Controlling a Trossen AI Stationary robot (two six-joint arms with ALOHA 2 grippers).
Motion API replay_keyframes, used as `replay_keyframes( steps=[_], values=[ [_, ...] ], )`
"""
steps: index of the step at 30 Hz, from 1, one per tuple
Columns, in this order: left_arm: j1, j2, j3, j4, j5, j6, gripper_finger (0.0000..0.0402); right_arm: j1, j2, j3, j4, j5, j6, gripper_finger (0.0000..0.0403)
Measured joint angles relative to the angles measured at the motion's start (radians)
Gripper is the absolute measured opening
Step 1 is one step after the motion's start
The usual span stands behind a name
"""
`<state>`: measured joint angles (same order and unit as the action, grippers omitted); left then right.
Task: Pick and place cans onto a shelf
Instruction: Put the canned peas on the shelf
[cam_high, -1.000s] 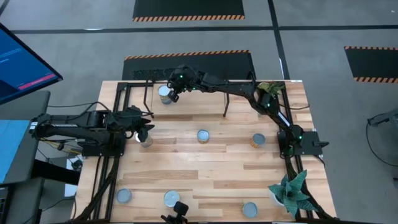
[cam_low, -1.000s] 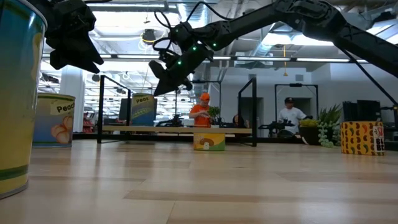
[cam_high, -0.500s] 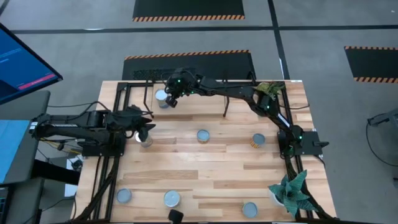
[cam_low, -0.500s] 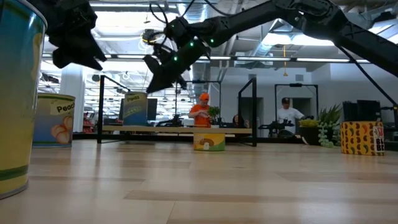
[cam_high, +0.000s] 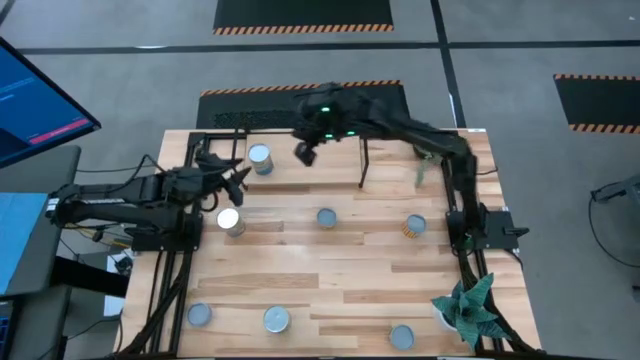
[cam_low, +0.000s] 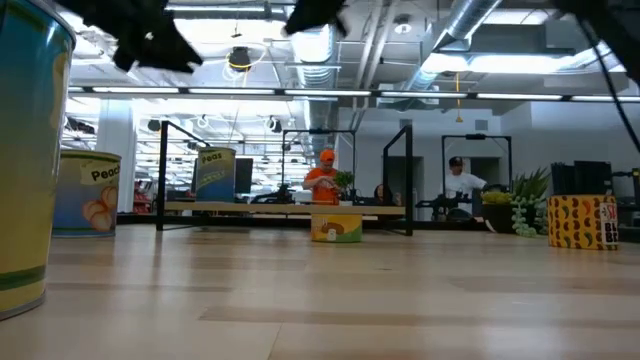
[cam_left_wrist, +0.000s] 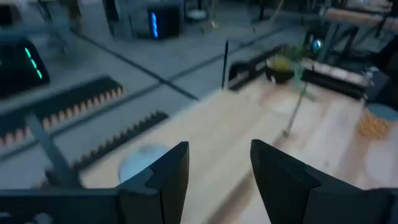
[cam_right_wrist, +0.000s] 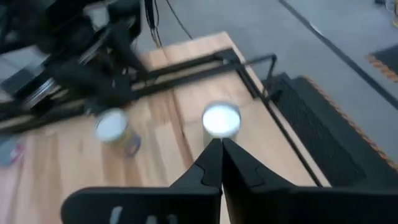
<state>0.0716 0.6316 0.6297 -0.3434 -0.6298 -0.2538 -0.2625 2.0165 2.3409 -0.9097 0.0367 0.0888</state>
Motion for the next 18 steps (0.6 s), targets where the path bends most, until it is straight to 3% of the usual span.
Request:
replay_keyframes(
  steps=[6,10,14,18],
  values=[
    [0.141,0.175,0.035,0.185,0.189,0.183,0.0163,0.054,-0.138,-0.002,-0.230,0.086,0.092,0.0019],
    [0.254,0.322,0.113,0.176,0.273,0.227,0.0163,0.096,-0.193,-0.001,-0.348,0.200,0.150,0.0025],
    [0.325,0.459,0.233,0.088,0.369,0.230,0.0163,0.139,-0.206,-0.002,-0.466,0.284,0.215,0.0027],
    [0.345,0.601,0.397,-0.105,0.381,0.306,0.0163,0.176,-0.214,-0.002,-0.589,0.351,0.300,0.0022]
  ],
)
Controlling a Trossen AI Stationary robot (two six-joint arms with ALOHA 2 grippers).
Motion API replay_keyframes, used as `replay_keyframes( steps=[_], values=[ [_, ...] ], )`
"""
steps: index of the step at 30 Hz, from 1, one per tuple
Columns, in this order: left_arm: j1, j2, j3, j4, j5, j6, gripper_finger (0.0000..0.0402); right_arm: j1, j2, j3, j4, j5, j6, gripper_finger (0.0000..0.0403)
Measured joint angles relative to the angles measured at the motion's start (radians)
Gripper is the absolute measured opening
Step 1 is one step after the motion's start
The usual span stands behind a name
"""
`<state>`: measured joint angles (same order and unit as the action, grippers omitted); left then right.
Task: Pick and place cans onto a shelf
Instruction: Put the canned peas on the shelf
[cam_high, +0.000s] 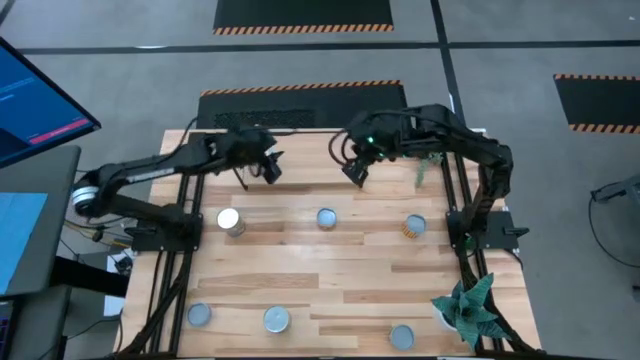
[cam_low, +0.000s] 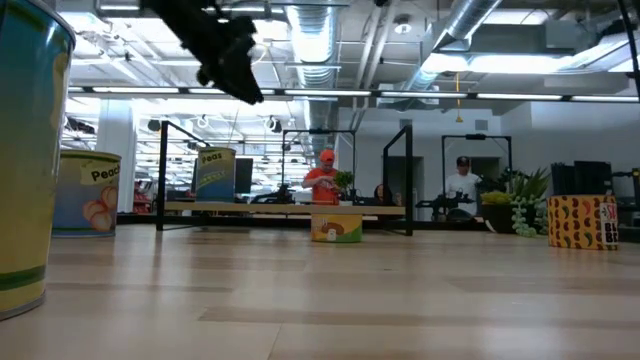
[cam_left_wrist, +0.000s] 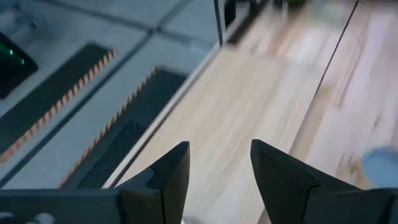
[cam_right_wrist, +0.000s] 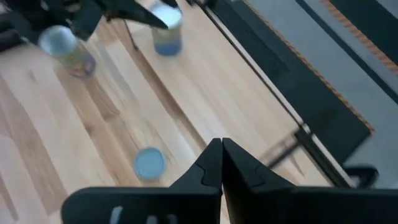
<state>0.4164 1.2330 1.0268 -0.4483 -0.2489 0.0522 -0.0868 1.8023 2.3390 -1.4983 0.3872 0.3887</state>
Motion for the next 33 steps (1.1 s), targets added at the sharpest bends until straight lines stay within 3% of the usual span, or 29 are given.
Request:
replay_keyframes(
  steps=[6,14,25,33],
  values=[
    [0.018,0.212,0.219,-0.231,0.005,0.073,0.0163,0.038,0.002,-0.011,-0.073,0.057,0.082,0.0024],
    [0.050,0.412,0.383,-0.417,-0.001,0.085,0.0163,0.075,0.003,-0.013,-0.073,0.059,0.082,0.0024],
    [0.066,0.488,0.398,-0.469,-0.172,0.073,0.0163,0.074,0.003,-0.013,-0.073,0.060,0.081,0.0028],
    [0.066,0.487,0.397,-0.577,-0.179,0.051,0.0163,0.074,0.003,-0.013,-0.073,0.059,0.075,0.0022]
  ],
)
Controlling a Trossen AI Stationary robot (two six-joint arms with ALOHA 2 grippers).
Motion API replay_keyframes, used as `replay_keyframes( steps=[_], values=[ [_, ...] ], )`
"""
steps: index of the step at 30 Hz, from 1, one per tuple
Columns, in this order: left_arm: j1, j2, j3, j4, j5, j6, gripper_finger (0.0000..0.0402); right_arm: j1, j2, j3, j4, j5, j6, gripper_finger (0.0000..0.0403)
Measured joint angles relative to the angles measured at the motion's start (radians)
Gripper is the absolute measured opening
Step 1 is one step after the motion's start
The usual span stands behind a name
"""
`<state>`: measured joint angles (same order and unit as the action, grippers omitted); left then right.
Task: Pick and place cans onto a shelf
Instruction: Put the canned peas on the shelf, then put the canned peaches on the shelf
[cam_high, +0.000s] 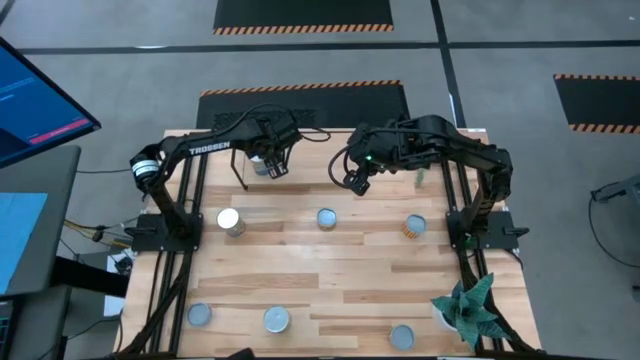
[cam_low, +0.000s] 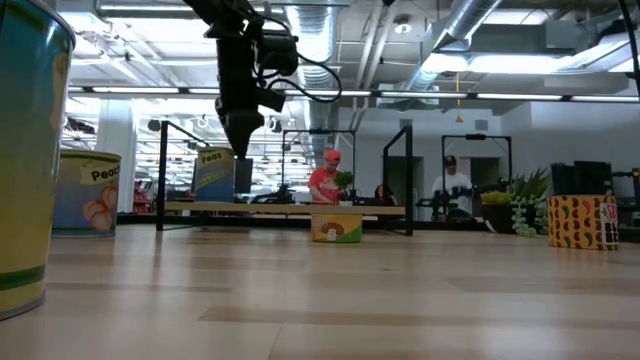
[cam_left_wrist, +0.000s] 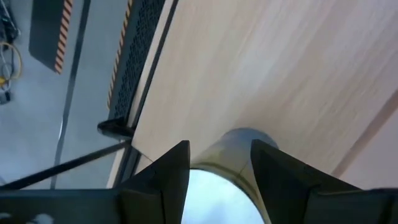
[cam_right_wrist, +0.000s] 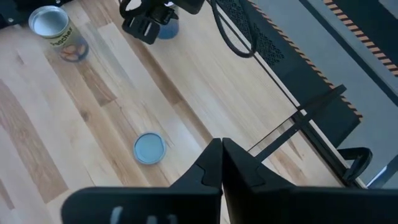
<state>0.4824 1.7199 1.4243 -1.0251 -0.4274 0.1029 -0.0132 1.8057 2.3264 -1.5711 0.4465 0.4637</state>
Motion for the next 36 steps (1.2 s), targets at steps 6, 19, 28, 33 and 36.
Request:
replay_keyframes(
  steps=[6,19,28,33,36],
  values=[
    [0.000,0.000,0.000,-0.010,0.006,-0.017,0.0163,0.000,0.000,0.000,0.000,0.000,-0.001,0.0024],
    [-0.014,0.000,0.059,0.043,0.022,-0.011,0.0163,0.000,0.000,0.000,0.000,0.000,-0.001,0.0023],
    [-0.150,-0.003,0.437,-0.397,0.223,-0.042,0.0163,0.000,0.000,0.000,0.000,0.000,-0.053,0.0030],
    [-0.232,-0.039,0.469,-0.528,0.248,-0.113,0.0163,0.000,0.000,0.000,0.000,-0.027,-0.133,0.0027],
    [-0.270,-0.108,0.423,-0.545,0.318,-0.171,0.0163,0.001,0.000,-0.001,0.000,-0.081,-0.178,0.0025]
  ],
)
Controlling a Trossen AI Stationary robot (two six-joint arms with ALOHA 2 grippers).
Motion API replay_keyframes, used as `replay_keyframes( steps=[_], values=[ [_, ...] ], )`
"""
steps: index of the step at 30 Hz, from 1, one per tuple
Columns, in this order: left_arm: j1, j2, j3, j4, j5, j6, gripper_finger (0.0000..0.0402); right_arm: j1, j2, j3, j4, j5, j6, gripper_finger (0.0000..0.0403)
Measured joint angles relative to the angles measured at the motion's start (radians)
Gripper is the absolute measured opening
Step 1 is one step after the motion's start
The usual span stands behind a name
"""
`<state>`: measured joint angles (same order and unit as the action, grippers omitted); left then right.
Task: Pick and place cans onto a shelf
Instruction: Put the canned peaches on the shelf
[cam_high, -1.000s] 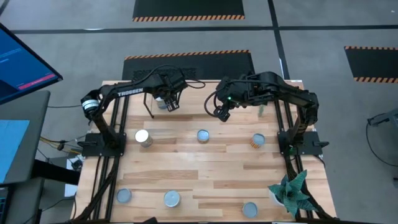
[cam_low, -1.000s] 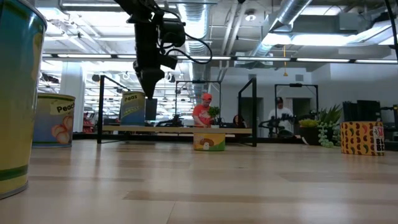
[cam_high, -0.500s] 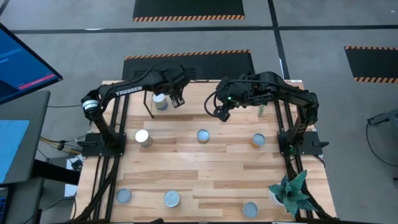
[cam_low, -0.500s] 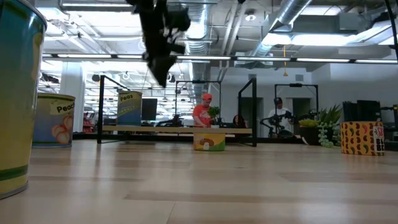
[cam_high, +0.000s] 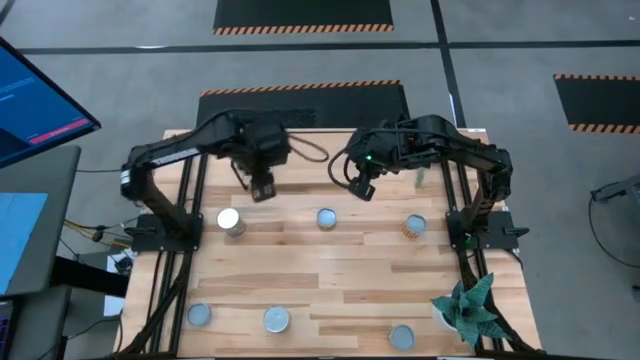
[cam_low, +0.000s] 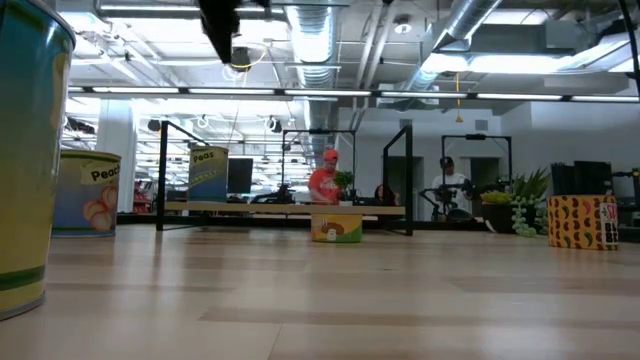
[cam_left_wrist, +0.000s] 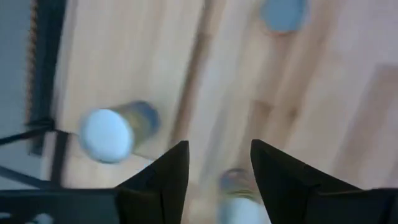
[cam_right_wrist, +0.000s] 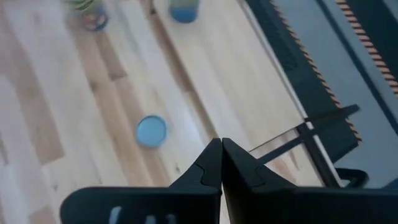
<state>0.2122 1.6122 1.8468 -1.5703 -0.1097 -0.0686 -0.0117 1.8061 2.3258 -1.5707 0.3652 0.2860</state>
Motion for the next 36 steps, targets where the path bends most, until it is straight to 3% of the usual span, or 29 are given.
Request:
replay_keyframes(
  steps=[6,12,16,22,26,36],
  values=[
    [-0.089,-0.239,-0.232,-0.001,-0.007,-0.197,0.0163,0.038,-0.072,-0.135,0.000,-0.027,-0.016,0.0026],
    [-0.201,-0.523,-0.517,0.017,-0.033,-0.506,0.0163,0.097,-0.293,-0.474,0.003,-0.028,0.168,0.0025],
    [-0.286,-0.640,-0.676,0.079,-0.057,-0.647,0.0163,0.170,-0.425,-0.697,0.063,-0.027,0.295,0.0023],
    [-0.358,-0.676,-0.871,0.264,-0.173,-0.665,0.0163,0.235,-0.516,-0.927,0.302,-0.023,0.341,0.0026],
    [-0.371,-0.650,-0.990,0.351,-0.140,-0.635,0.0163,0.229,-0.516,-1.010,0.372,-0.023,0.343,0.0025],
    [-0.404,-0.626,-1.017,0.367,-0.084,-0.701,0.0163,0.183,-0.495,-1.041,0.378,-0.021,0.363,0.0025]
  ],
)
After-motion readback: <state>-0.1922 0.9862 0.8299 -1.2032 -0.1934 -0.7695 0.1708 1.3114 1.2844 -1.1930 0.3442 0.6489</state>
